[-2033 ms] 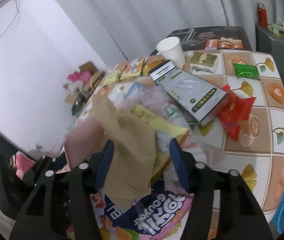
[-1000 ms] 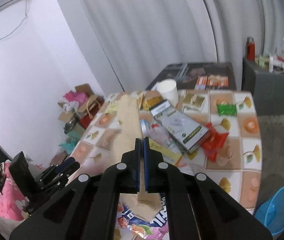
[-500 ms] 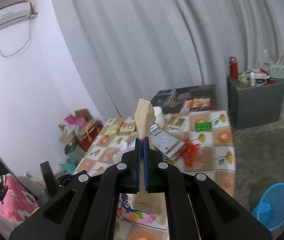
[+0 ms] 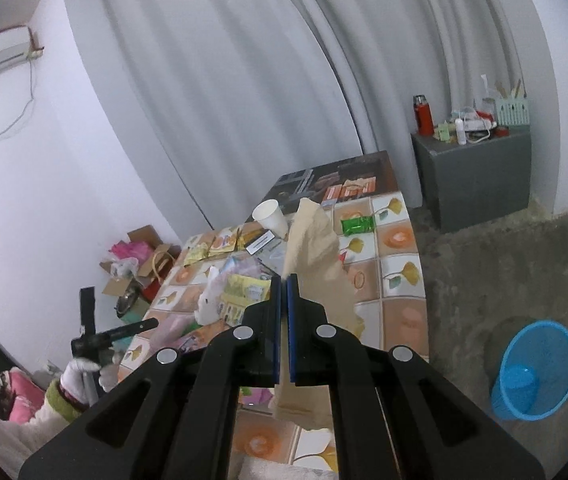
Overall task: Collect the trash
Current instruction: 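Close the left tool on the pink sponge while the right tool grips the tan paper bag, then carry the sponge and paper bag to the blue wastebasket and release both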
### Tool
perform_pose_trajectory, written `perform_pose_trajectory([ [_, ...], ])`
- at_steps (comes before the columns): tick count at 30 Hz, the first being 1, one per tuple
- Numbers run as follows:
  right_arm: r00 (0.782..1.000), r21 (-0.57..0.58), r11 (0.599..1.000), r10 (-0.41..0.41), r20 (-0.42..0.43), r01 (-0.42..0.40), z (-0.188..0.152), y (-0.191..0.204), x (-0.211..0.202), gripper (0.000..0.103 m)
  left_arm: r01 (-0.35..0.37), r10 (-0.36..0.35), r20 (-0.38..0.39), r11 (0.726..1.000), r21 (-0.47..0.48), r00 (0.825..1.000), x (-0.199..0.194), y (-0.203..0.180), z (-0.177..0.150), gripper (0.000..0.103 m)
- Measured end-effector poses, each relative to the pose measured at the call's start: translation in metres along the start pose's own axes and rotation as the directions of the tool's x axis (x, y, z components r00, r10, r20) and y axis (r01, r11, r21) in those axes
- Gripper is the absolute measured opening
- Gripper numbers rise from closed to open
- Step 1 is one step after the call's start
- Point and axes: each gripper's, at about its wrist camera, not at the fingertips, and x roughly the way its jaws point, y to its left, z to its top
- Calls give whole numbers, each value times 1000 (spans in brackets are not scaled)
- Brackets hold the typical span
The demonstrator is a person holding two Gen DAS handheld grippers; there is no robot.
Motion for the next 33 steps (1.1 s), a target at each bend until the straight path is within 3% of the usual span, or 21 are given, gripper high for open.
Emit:
perform_pose_trajectory([
  [3,1000,11,1000,13,2,-13,-4,0,0,3,-106,111,-39,989,101,993,15,0,9,83],
  [9,1000,7,1000,3,-23,-3,-2,-1,11,3,-199,239,-153,951,235,959,50,2,4,83],
  [12,1000,10,1000,4,-27,-4,-1,-1,14,3,-201,246,-192,953,228,950,62,6,-1,83],
  [18,999,15,1000,2,-39,-1,-1,-1,20,3,-181,209,-213,973,142,954,69,27,3,78],
  [23,1000,26,1000,5,-29,-4,-1,-3,19,3,-203,220,-198,974,104,955,65,39,10,76],
  [27,1000,36,999,1,3,-1,-2,-10,9,3,-235,245,-111,967,95,963,32,33,14,75],
  [30,1000,58,998,-5,31,3,-3,-20,-5,3,-243,248,-20,962,126,969,-3,8,17,75],
  [33,998,88,996,-21,65,15,-6,-35,-23,3,-169,164,43,967,190,985,-38,-42,19,75],
])
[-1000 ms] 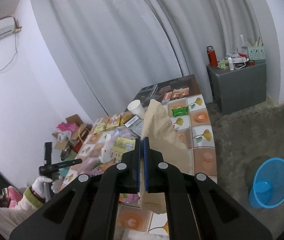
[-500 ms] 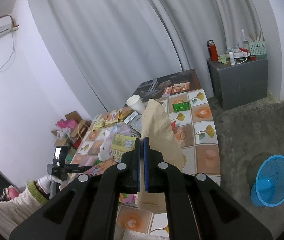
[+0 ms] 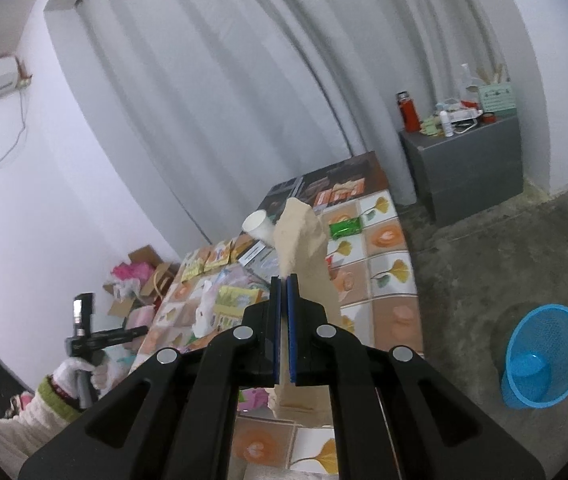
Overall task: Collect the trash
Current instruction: 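Carry the sponge and paper bag to the blue wastebasket and release both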
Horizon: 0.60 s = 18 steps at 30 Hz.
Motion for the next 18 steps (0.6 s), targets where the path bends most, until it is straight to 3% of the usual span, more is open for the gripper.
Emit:
perform_pose_trajectory([
  [5,996,54,997,-62,72,58,-7,-36,-43,3,157,-165,35,976,152,986,-30,-99,19,75],
  [9,984,115,984,-149,100,137,-16,-74,-80,3,302,-311,-13,913,275,950,-30,-200,27,76],
  [15,955,217,941,-284,84,261,-18,-137,-113,3,503,-483,-162,758,415,861,-4,-370,9,76],
  [18,936,268,909,-346,64,318,-19,-174,-116,3,609,-540,-283,686,398,793,30,-454,-10,77],
])
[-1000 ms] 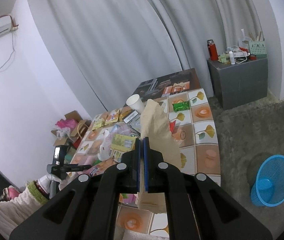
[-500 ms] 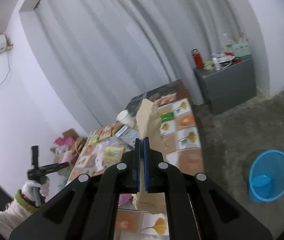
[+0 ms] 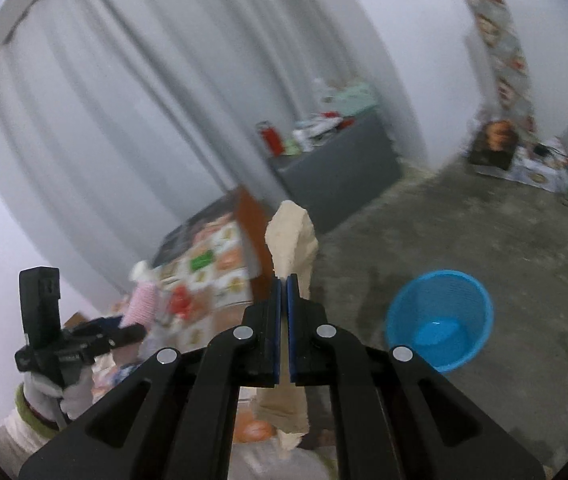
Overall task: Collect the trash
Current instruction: 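Carry the sponge and paper bag to the blue wastebasket and release both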
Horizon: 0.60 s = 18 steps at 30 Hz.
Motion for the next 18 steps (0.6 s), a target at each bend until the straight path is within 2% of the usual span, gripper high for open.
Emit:
perform_pose_trajectory([
  [4,998,73,996,-58,-26,60,7,-44,27,3,78,-80,-113,997,-30,990,91,-31,16,77],
  [6,995,111,989,-89,-53,94,9,-69,51,3,89,-94,-151,995,-43,984,135,-48,21,77],
  [10,985,158,976,-134,-110,151,9,-105,90,3,91,-95,-193,995,-29,977,199,-62,26,77],
  [18,959,226,939,-221,-176,258,8,-171,164,5,36,-46,-234,998,-48,971,301,-67,38,78],
])
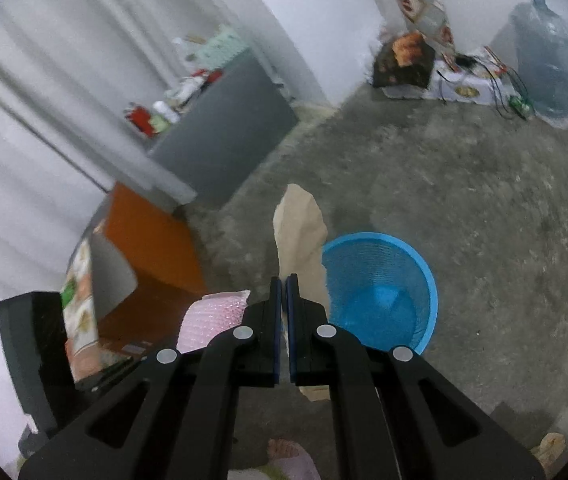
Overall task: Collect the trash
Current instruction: 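Carry the sponge and paper bag to the blue wastebasket and release both, then return both open tools from the wastebasket to the table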
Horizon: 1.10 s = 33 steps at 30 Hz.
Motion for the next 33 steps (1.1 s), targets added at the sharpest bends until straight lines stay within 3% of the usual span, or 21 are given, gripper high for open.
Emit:
perform_pose_trajectory([
  [1,1000,8,1000,-15,-9,15,1,-4,10,7,-2,2,1,1000,-6,1000,5,4,4,79],
  [4,996,27,997,-76,-52,77,0,-18,33,38,-26,26,-3,999,-37,1000,21,14,7,82],
  [10,993,30,994,-103,-52,105,-9,-31,34,41,-20,19,-21,997,-73,1000,43,21,12,83],
  [17,991,-36,991,-124,56,126,-14,-19,-11,42,33,-33,18,998,-43,999,8,25,-1,83],
  [18,990,-55,991,-114,85,119,-16,-13,-23,43,12,-11,32,1000,-21,999,-3,24,-3,83],
  [20,984,-100,989,-97,148,112,-19,2,-46,57,0,0,49,1000,-6,999,-21,25,-7,83],
  [24,944,-199,970,-68,324,138,-30,40,-108,80,7,-6,117,1000,-4,993,-77,31,-17,83],
  [26,903,-245,955,-47,427,166,-41,62,-144,97,-4,3,161,1000,6,987,-114,35,-27,83],
  [27,877,-271,946,-27,479,177,-48,73,-162,97,-11,9,181,1000,13,984,-130,38,-32,83],
  [29,852,-332,929,36,522,164,-59,91,-190,97,-27,21,230,999,27,973,-170,45,-48,83],
  [33,833,-448,889,174,525,96,-85,125,-226,97,-73,65,312,997,14,948,-245,69,-90,83],
])
